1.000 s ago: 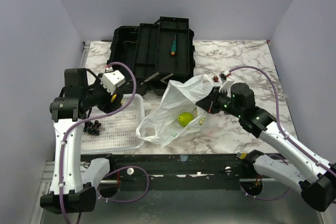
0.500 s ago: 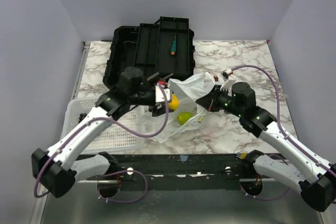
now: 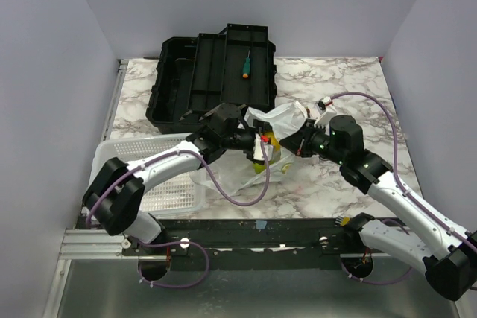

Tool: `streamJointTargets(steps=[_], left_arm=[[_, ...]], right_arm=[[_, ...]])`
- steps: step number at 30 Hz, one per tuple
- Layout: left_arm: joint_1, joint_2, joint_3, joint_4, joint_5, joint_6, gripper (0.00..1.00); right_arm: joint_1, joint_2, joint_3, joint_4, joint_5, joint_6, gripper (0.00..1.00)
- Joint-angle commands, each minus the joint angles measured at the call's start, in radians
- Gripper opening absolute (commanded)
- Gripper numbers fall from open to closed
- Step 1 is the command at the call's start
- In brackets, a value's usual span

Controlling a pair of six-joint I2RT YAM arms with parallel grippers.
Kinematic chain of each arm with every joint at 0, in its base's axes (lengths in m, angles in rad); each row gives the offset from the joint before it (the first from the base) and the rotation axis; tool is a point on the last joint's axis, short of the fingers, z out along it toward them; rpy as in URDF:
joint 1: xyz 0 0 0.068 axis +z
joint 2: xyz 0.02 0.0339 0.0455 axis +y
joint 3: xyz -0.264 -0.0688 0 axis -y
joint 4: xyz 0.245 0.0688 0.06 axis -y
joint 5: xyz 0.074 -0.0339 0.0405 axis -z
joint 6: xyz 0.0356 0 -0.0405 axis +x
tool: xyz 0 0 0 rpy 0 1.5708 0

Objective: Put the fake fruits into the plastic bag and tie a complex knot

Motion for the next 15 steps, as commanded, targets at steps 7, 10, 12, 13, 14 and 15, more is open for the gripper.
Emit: streamJointTargets(steps=[7, 10, 12, 13, 14, 15], left_arm=[[-0.049, 0.189, -0.075, 0.36, -0.103, 0.276, 0.72], [-0.052, 0.175, -0.075, 0.346, -0.113, 0.255, 0.9], [-0.051, 0.138, -0.073, 0.298, -0.113, 0.231, 0.98], [-0.05, 0.116, -0.073, 0.273, -0.111, 0.215, 0.98], [-0.052, 0.083, -0.07, 0.235, -0.101, 0.199, 0.98], [-0.051, 0.057, -0.069, 0.197, -0.085, 0.19, 0.99]], right_arm=[[-0.014, 0.01, 0.035, 0.006, -0.024, 0.02, 0.01], [-0.017, 0.011, 0.037, -0.003, -0.022, 0.018, 0.01], [-0.018, 0.013, 0.037, -0.009, -0.01, 0.018, 0.01], [-0.02, 0.013, 0.035, -0.013, -0.005, 0.017, 0.01], [-0.021, 0.015, 0.034, -0.017, 0.005, 0.018, 0.01], [-0.022, 0.015, 0.03, -0.019, 0.012, 0.018, 0.01]])
